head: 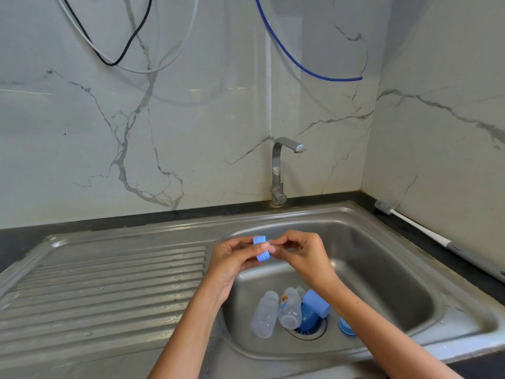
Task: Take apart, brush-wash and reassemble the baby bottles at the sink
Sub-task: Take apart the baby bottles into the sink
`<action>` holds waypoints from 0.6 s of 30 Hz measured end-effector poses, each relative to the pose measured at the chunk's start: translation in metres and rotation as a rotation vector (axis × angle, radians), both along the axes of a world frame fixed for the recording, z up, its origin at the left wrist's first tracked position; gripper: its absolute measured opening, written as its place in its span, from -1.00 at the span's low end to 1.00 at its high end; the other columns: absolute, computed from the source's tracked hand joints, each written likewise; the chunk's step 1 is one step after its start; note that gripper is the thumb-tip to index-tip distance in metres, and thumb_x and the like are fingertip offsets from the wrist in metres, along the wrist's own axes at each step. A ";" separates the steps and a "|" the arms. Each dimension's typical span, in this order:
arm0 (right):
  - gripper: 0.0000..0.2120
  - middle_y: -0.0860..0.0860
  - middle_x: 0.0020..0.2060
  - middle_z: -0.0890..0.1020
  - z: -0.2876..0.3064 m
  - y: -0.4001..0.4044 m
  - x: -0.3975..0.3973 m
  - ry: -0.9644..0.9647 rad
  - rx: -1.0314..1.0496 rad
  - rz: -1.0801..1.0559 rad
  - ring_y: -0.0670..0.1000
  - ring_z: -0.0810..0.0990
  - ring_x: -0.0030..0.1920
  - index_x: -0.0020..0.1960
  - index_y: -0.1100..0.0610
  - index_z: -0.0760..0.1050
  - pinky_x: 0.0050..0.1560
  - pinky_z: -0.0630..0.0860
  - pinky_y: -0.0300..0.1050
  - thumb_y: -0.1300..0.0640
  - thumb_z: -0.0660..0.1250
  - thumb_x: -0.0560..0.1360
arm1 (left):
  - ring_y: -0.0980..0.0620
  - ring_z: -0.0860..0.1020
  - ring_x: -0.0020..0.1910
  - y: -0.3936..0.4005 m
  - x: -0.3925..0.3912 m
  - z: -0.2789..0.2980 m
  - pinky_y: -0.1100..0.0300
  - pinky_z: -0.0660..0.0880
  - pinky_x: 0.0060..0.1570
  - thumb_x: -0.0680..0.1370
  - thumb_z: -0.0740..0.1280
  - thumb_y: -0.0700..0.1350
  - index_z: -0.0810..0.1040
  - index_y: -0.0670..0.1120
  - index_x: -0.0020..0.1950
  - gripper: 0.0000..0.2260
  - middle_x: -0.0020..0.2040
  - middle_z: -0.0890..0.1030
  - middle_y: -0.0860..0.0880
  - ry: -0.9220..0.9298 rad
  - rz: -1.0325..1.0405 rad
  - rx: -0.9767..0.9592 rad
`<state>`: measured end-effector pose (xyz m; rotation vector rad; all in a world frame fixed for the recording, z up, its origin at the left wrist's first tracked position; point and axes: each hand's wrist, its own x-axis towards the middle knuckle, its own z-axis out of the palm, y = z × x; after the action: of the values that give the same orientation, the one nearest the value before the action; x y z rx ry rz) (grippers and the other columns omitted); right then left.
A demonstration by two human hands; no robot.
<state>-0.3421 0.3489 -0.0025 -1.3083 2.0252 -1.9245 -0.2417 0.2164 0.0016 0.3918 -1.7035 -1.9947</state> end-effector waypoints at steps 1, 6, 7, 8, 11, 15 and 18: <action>-0.95 0.02 -0.25 0.69 -0.001 -0.001 -0.002 0.119 0.066 -0.024 -0.06 0.66 -0.18 -0.15 0.24 0.65 -0.11 0.57 -0.30 0.34 0.47 0.41 | -0.08 0.67 -0.04 0.000 0.000 0.000 0.15 0.59 -0.07 0.22 0.55 -0.12 0.66 -0.18 0.02 -0.60 -0.09 0.70 -0.15 -0.008 0.001 -0.006; -0.89 0.00 -0.17 0.71 0.001 0.001 -0.006 0.130 0.106 -0.027 -0.11 0.67 -0.13 -0.04 0.20 0.68 -0.06 0.56 -0.32 0.30 0.46 0.44 | -0.07 0.67 -0.07 0.005 -0.001 -0.003 0.18 0.59 -0.11 0.24 0.54 -0.14 0.66 -0.19 0.02 -0.63 -0.10 0.70 -0.16 0.019 0.017 0.027; -0.84 0.04 -0.11 0.71 0.003 0.002 -0.007 0.041 0.077 0.007 -0.07 0.68 -0.08 0.02 0.21 0.67 -0.01 0.58 -0.26 0.29 0.45 0.45 | -0.08 0.67 -0.06 0.005 -0.002 -0.002 0.17 0.60 -0.09 0.25 0.53 -0.14 0.66 -0.20 0.03 -0.63 -0.08 0.70 -0.17 0.038 0.019 0.052; -0.81 0.08 -0.06 0.70 0.005 0.002 -0.008 -0.031 0.059 0.041 -0.04 0.68 -0.04 0.08 0.21 0.66 0.02 0.59 -0.23 0.29 0.42 0.47 | -0.09 0.67 -0.05 0.005 -0.003 -0.002 0.15 0.60 -0.06 0.26 0.52 -0.13 0.65 -0.20 0.04 -0.63 -0.07 0.69 -0.18 0.050 0.025 0.081; -0.74 0.08 -0.02 0.69 0.006 0.003 -0.007 -0.094 0.066 0.050 -0.04 0.68 -0.01 0.18 0.18 0.61 0.07 0.59 -0.22 0.29 0.40 0.49 | -0.11 0.66 -0.02 0.002 -0.006 -0.004 0.14 0.60 0.00 0.28 0.50 -0.13 0.65 -0.22 0.04 -0.64 -0.04 0.69 -0.21 0.051 0.012 0.172; -0.67 -0.02 -0.07 0.70 0.008 0.006 -0.006 -0.109 0.069 -0.004 -0.10 0.68 -0.05 0.17 0.08 0.59 0.05 0.60 -0.20 0.19 0.49 0.42 | -0.11 0.66 -0.02 0.002 -0.008 -0.007 0.19 0.61 -0.04 0.31 0.48 -0.14 0.63 -0.25 0.06 -0.63 -0.01 0.68 -0.22 0.046 -0.018 0.288; -0.64 -0.02 -0.11 0.71 0.006 0.003 -0.003 -0.069 0.059 -0.068 -0.12 0.69 -0.09 0.07 0.14 0.60 -0.03 0.61 -0.25 0.18 0.58 0.31 | -0.12 0.65 0.02 0.005 -0.009 -0.008 0.18 0.60 -0.01 0.34 0.48 -0.14 0.61 -0.30 0.10 -0.61 0.01 0.67 -0.23 0.039 -0.028 0.319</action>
<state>-0.3455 0.3524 0.0034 -1.1585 2.1021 -1.8939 -0.2504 0.2213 -0.0060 0.4346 -1.3745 -2.2846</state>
